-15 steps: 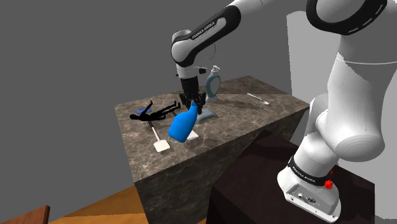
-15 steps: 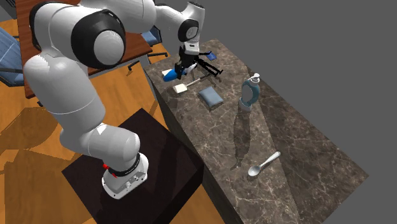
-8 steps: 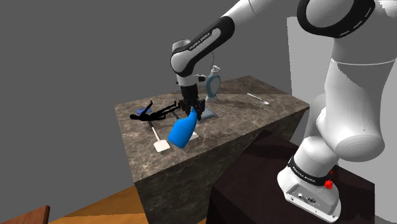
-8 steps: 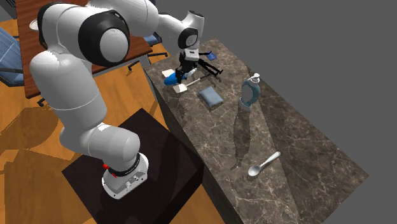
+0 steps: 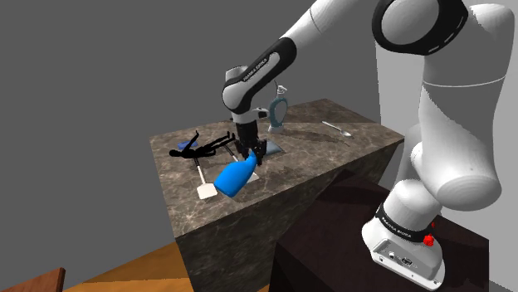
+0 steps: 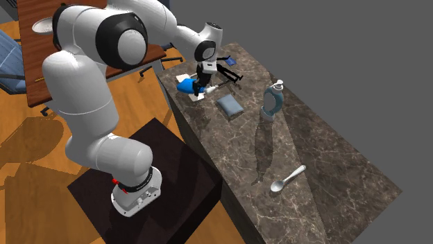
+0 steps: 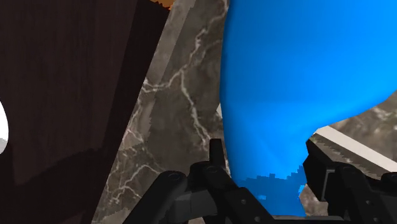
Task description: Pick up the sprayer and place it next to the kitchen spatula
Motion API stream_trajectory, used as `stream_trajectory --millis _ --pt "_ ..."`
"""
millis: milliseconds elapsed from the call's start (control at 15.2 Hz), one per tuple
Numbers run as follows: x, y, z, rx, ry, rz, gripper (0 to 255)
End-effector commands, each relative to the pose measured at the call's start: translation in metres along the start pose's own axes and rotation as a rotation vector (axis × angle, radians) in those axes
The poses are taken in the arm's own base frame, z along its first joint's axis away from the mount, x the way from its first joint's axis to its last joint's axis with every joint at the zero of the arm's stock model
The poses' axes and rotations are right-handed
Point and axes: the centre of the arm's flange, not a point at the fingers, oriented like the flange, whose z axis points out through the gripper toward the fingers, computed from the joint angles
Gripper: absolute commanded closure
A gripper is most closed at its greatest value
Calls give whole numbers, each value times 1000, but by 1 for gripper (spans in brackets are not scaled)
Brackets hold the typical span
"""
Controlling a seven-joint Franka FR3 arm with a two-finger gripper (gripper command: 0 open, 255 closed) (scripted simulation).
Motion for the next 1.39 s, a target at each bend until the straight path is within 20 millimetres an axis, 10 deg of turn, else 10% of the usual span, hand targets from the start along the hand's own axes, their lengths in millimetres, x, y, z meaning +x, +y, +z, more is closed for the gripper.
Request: stream_trajectory --millis 0,660,726,1056,1320 --pt "1 -3 10 0 0 0 255" --pt "2 -5 19 0 0 0 255" --pt "2 -5 19 0 0 0 0" --pt "2 -6 19 0 0 0 0" --pt "2 -5 -31 0 0 0 0"
